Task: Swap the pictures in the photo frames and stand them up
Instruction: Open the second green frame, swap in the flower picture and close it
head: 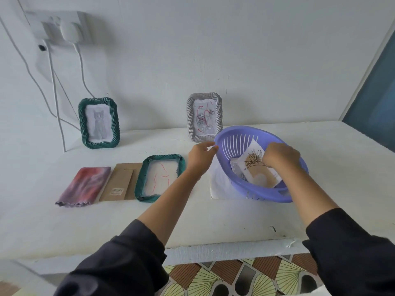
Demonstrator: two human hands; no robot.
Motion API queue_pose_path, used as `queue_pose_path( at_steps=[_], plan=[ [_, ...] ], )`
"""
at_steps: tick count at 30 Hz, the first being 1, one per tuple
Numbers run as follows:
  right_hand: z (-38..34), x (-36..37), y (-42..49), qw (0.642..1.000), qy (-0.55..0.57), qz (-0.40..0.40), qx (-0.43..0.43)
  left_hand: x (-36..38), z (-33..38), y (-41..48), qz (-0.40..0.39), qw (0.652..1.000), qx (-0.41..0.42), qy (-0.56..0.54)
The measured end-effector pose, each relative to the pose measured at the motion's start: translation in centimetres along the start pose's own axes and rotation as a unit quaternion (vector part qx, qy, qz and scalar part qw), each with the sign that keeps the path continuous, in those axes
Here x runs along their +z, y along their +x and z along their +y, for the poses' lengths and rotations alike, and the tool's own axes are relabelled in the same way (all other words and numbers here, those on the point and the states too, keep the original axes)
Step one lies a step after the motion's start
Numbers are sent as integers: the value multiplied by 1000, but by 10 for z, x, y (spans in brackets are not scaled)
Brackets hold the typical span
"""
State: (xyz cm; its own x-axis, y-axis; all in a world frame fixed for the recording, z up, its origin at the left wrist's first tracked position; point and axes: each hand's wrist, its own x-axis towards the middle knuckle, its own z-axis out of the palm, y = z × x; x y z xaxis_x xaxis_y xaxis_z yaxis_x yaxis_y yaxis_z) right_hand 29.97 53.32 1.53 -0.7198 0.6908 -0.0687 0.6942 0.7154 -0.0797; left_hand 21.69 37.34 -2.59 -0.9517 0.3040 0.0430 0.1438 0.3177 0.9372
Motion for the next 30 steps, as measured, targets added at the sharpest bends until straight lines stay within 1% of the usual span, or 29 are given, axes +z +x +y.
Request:
queue_pose_path(
  at_steps=[1, 3, 6, 8, 9, 11, 14, 16, 18, 20, 21, 22, 24, 26, 28, 30],
  plan=[
    [-3, -9, -7, 999, 22, 27, -14, -1, 4, -1, 8, 1000, 9, -14],
    [-15, -25, -22, 993, 69, 78, -54, -5, 15, -6, -11, 998, 12, -69],
    [-47, -35, -48, 978, 95, 131, -135, -16, 31, -14, -81, 976, -43, -198],
    [-73, -32, -65, 969, 89, 134, -188, -26, 32, -15, -96, 963, -69, -243],
    [-87, -28, -73, 966, 85, 127, -210, -33, 29, -15, -87, 962, -71, -250],
    [-107, -17, -80, 960, 89, 98, -245, -45, 20, -14, -41, 966, -72, -245],
    [-132, 7, -72, 951, 174, 36, -252, -79, -11, -4, 28, 975, -104, -196],
    [-144, 25, -59, 944, 237, 0, -230, -104, -31, 0, 44, 974, -132, -176],
    [-155, 44, -48, 932, 300, -63, -195, -124, -47, 4, 41, 974, -153, -162],
    [-166, 62, -43, 904, 385, -114, -143, -137, -61, 6, 28, 975, -169, -144],
    [-171, 69, -43, 893, 417, -115, -126, -142, -67, 7, 22, 976, -173, -132],
    [-177, 75, -43, 889, 430, -105, -119, -147, -74, 8, 18, 979, -174, -107],
    [-188, 84, -44, 896, 416, -90, -127, -155, -85, 9, 16, 987, -160, -9],
    [-195, 89, -46, 916, 363, -82, -151, -162, -94, 9, 24, 987, -137, 84],
    [-199, 94, -46, 935, 306, -71, -165, -166, -99, 8, 23, 982, -117, 144],
    [-199, 97, -48, 952, 254, -60, -160, -167, -102, 8, 4, 974, -104, 201]
  ],
)
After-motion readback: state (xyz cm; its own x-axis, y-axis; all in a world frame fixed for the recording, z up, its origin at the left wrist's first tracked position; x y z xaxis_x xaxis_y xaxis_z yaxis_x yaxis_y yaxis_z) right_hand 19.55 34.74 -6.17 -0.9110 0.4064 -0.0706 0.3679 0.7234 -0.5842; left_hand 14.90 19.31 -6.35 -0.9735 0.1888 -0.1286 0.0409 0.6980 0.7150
